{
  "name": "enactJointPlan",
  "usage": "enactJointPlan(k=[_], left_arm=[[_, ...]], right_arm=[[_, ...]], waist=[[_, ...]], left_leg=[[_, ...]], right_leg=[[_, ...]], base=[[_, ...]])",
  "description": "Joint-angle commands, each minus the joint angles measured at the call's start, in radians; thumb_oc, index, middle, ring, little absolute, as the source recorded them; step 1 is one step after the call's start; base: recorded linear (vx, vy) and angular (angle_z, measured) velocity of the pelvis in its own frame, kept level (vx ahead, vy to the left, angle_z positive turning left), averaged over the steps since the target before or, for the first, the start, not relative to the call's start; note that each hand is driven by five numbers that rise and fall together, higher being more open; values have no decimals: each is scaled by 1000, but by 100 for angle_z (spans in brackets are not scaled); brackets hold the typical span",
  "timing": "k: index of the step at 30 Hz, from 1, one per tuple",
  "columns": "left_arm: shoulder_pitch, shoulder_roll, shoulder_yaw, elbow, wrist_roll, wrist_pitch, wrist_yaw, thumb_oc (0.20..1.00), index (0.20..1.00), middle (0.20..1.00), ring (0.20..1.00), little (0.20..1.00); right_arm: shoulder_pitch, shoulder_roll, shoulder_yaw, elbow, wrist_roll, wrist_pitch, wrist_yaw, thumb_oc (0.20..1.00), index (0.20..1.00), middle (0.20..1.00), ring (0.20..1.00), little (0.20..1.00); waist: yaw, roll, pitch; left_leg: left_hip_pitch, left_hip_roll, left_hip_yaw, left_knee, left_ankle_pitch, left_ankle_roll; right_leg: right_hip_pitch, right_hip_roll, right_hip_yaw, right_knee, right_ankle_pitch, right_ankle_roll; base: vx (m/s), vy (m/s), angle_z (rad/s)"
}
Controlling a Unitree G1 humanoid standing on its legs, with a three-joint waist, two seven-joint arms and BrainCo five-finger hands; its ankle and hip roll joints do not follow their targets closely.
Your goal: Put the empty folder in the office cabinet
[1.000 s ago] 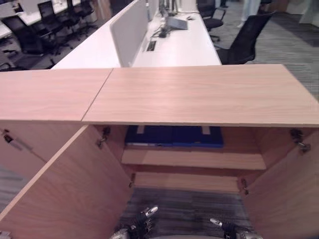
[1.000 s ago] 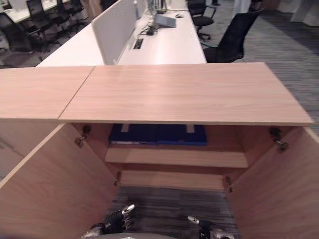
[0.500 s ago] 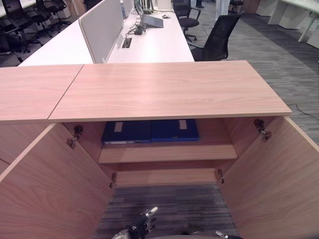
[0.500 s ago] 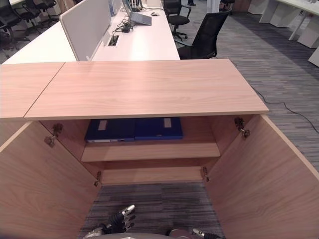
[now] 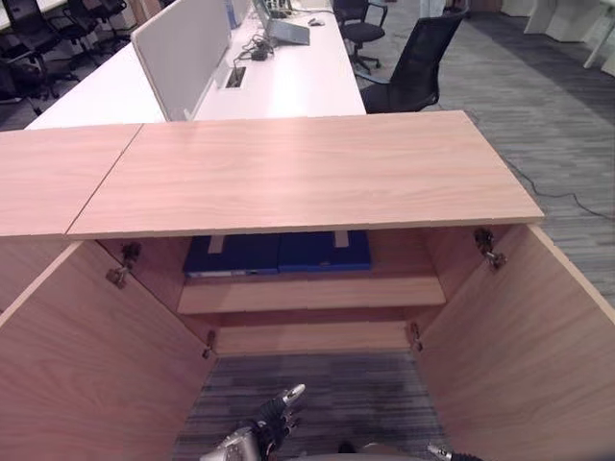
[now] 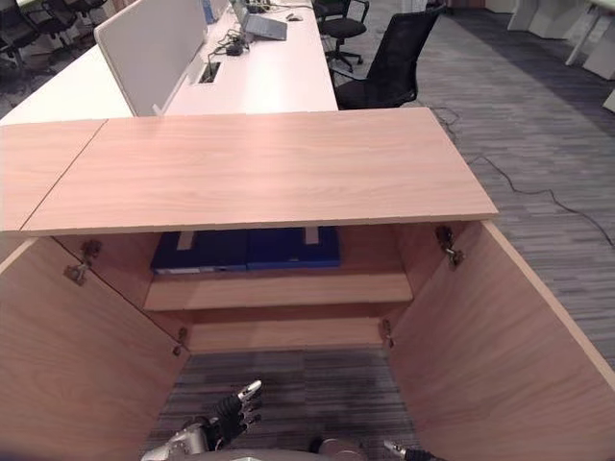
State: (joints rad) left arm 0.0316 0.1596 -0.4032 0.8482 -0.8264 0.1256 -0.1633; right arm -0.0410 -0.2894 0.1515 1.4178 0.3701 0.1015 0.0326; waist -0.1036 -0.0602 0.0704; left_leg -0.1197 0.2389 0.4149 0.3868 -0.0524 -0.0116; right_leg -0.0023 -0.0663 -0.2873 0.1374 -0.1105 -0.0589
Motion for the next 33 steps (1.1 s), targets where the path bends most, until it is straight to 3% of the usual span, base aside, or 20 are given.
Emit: enactJointPlan(k=[1,3,6,9,13,15,19,20,21,22,23,24,26,27,29,33], left_arm=[[19,-30,-19,-29,-33,-10,6,1000,1000,1000,1000,1000],[27,-26,-14,-34,-31,-6,3,1000,1000,1000,1000,1000],[37,-16,-9,-47,-15,-3,-5,1000,1000,1000,1000,1000],[62,-2,12,-71,-4,-3,-22,1000,1000,1000,1000,1000],[70,7,30,-61,5,-5,-22,1000,1000,1000,1000,1000],[86,14,39,-64,-3,-6,-22,1000,1000,1000,1000,1000],[123,30,52,-83,-4,-5,-26,1000,1000,1000,1000,1000],[134,39,61,-88,0,-1,-26,1000,1000,1000,1000,1000],[143,57,65,-85,9,-2,-27,1000,1000,1000,1000,1000],[143,57,65,-85,9,-2,-28,1000,1000,1000,1000,1000],[130,69,68,-57,38,-25,-26,1000,1000,1000,1000,1000],[130,69,68,-57,39,-26,-26,1000,1000,1000,1000,1000],[114,76,78,-38,75,-57,-33,1000,1000,1000,1000,1000],[101,89,67,-36,102,-84,-37,1000,1000,1000,1000,1000],[95,95,73,-38,103,-82,-36,1000,1000,1000,1000,1000],[104,114,104,-11,162,-89,-26,1000,1000,1000,1000,1000]], right_arm=[[-44,-6,-44,61,-32,12,4,1000,1000,1000,1000,1000],[-42,0,-47,56,-31,12,5,1000,1000,1000,1000,1000],[-38,2,-54,48,-31,10,8,1000,1000,1000,1000,1000],[-37,5,-60,46,-52,12,19,1000,1000,1000,1000,1000],[-42,8,-60,40,-60,17,29,1000,1000,1000,1000,1000],[-51,8,-64,35,-72,19,25,1000,1000,1000,1000,1000],[-48,8,-77,24,-76,18,26,1000,1000,1000,1000,1000],[-48,6,-84,22,-86,19,28,1000,1000,1000,1000,1000],[-46,5,-87,11,-90,18,30,1000,1000,1000,1000,1000],[-46,6,-86,11,-89,18,29,1000,1000,1000,1000,1000],[-48,7,-75,2,-67,8,30,1000,1000,1000,1000,1000],[-49,7,-74,2,-67,8,30,1000,1000,1000,1000,1000],[-43,7,-61,2,-35,-5,24,1000,1000,1000,1000,1000],[-33,8,-47,2,-3,-19,19,1000,1000,1000,1000,1000],[-35,8,-52,3,7,-22,15,1000,1000,1000,1000,1000],[-45,2,-55,10,2,-25,21,1000,1000,1000,1000,1000]], waist=[[-11,22,-47],[-17,30,-55],[-7,38,-70],[15,51,-80],[33,56,-82],[50,62,-76],[62,64,-74],[65,66,-73],[53,68,-63],[53,67,-63],[21,73,-58],[22,74,-59],[5,82,-61],[-5,84,-56],[0,80,-60],[21,83,-99]], left_leg=[[29,68,84,-5,-18,-37],[75,63,129,-112,-11,-49],[121,-4,87,-250,9,-59],[148,-83,22,-370,19,-35],[153,-130,-23,-424,27,-13],[155,-174,-69,-459,28,7],[157,-216,-119,-468,15,30],[161,-231,-136,-468,10,38],[157,-254,-188,-466,9,52],[156,-255,-188,-466,9,53],[131,-257,-241,-454,28,58],[130,-257,-240,-453,28,58],[119,-264,-301,-444,32,57],[115,-285,-355,-446,34,63],[108,-294,-371,-445,38,62],[97,-297,-389,-474,55,52]], right_leg=[[2,4,-27,-42,-19,95],[4,-13,-73,-38,-9,107],[-3,-48,-117,-27,18,136],[-16,-99,-162,5,46,167],[-33,-143,-184,42,67,192],[-41,-190,-199,83,82,216],[-35,-235,-210,124,95,232],[-38,-256,-206,150,125,242],[-55,-286,-135,199,184,265],[-57,-288,-134,201,184,266],[-85,-218,58,168,177,230],[-87,-218,59,169,176,229],[-103,-111,256,123,107,214],[-111,-34,362,80,80,197],[-97,-23,370,39,84,200],[-56,-7,321,-66,87,203]], base=[[-41,81,169],[-27,160,144],[-17,239,64],[-27,275,103],[-29,233,77],[-29,280,46],[-4,189,49],[-21,152,47],[-22,150,70],[-140,106,126],[-114,22,121],[-118,31,115],[-12,33,86],[-21,23,99],[-12,-5,107],[5,-51,51]])
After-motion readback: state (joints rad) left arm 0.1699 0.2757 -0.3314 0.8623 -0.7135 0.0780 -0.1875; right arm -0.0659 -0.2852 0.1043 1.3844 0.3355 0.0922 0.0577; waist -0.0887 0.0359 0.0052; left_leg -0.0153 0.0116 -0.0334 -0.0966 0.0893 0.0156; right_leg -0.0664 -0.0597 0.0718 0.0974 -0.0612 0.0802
